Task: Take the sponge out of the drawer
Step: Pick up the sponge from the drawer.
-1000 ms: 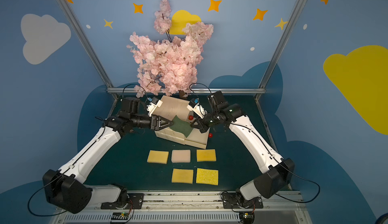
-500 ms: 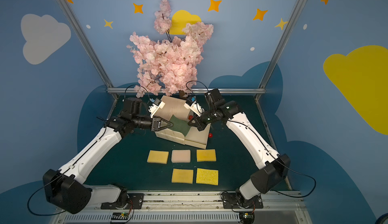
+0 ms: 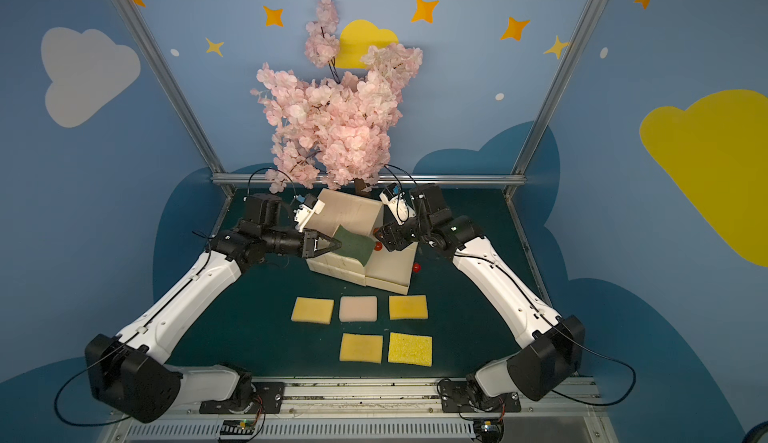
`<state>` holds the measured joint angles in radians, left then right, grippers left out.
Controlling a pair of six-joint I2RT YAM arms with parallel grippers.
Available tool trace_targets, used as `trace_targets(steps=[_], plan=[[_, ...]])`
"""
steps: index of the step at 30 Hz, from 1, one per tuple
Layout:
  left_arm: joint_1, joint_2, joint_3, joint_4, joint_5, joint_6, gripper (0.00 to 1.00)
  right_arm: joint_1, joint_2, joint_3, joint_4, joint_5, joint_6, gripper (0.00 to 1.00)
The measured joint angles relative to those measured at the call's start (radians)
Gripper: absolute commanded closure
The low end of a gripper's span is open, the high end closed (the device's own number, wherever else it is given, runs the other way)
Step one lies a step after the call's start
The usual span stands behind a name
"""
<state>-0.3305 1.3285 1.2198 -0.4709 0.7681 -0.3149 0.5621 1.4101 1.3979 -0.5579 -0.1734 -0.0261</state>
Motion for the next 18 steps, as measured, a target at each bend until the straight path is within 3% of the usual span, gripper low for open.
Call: trace_targets(steps=[8, 18], plan=[[0.0, -0.144, -0.109, -0.015, -0.089, -0.1, 0.98, -0.095, -0.06, -0.122, 0.134, 0.13, 0.136, 0.14], [-0.002, -0.341, -0.246, -0.116, -0.187, -0.243, 0.98, -0.15, -0.104, -0.215, 0.191, 0.109, 0.206, 0.14]])
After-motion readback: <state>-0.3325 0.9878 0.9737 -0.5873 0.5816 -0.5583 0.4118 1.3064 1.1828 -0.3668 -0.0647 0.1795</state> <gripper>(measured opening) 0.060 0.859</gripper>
